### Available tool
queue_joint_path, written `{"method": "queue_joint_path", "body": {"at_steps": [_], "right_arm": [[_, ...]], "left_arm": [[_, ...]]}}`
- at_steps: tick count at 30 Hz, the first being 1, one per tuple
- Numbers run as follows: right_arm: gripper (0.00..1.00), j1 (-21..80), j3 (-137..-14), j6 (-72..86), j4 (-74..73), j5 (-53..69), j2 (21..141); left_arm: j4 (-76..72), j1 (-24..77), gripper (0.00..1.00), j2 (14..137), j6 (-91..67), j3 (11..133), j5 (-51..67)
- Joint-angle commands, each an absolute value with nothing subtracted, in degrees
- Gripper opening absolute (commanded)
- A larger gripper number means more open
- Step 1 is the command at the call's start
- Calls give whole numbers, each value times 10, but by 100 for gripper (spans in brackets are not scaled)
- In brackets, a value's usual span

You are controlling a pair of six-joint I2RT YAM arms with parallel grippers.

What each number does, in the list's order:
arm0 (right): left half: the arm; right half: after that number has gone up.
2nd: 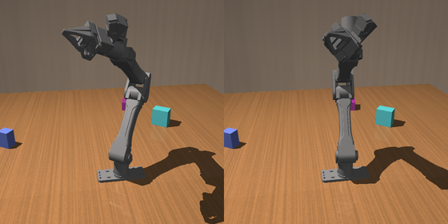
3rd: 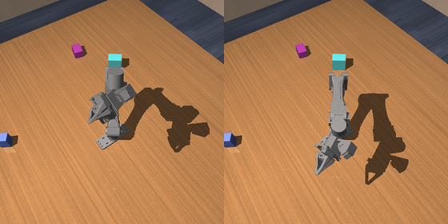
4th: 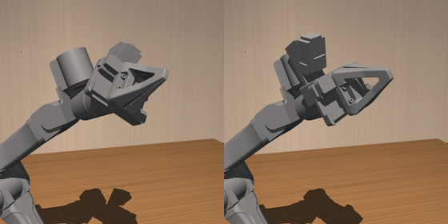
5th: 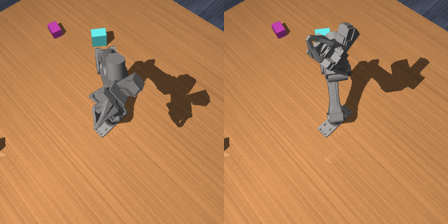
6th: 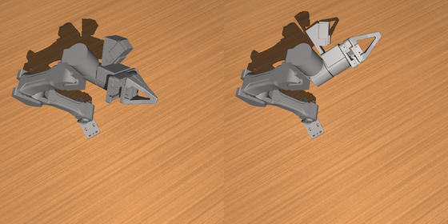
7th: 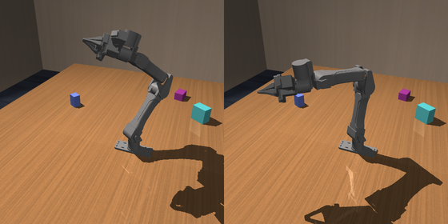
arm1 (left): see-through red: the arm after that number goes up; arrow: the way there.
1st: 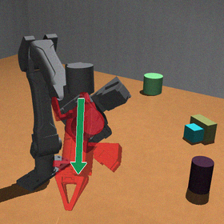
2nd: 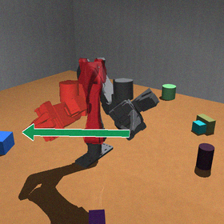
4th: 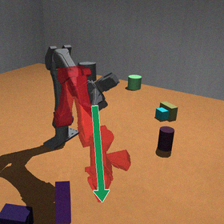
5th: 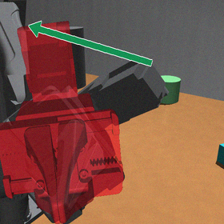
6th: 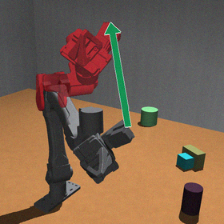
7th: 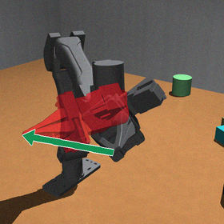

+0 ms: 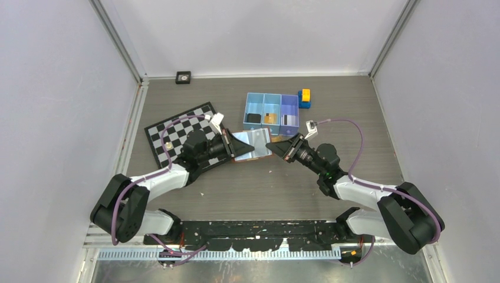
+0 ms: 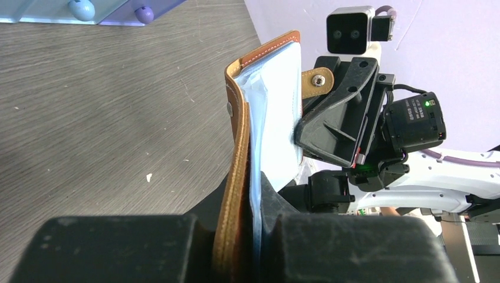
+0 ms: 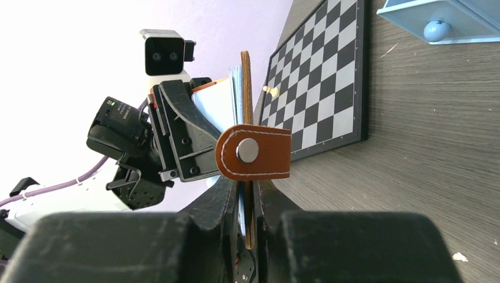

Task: Take the credit cards out of the card holder
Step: Remove the credit card from the card holder.

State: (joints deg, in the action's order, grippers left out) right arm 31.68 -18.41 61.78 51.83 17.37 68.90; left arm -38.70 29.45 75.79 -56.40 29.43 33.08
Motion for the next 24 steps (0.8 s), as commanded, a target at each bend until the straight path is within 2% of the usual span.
{"method": "queue_joint_path", "body": {"at_steps": [1, 3, 6, 9, 15, 19, 24], "right_arm": [[7, 314, -190, 627, 604, 189, 693], [9, 315, -191, 628, 608, 194, 695], [18, 314, -186, 635, 624, 191, 697], [23, 312, -184, 641, 622, 181, 692], [22, 308, -180, 641, 592, 157, 670], [18, 308, -198, 623, 531, 152, 667], [22, 309, -209, 623, 539, 182, 687]], "left_arm": [[-424, 296, 0, 762, -566, 302, 360], [-424, 296, 0, 761, -566, 303, 359], [-425, 296, 0, 765, -567, 303, 359], [-440, 296, 0, 768, -574, 300, 365], [-460, 297, 0, 770, -584, 298, 374], [-466, 297, 0, 774, -587, 296, 374], [-481, 297, 0, 783, -594, 297, 381]]}}
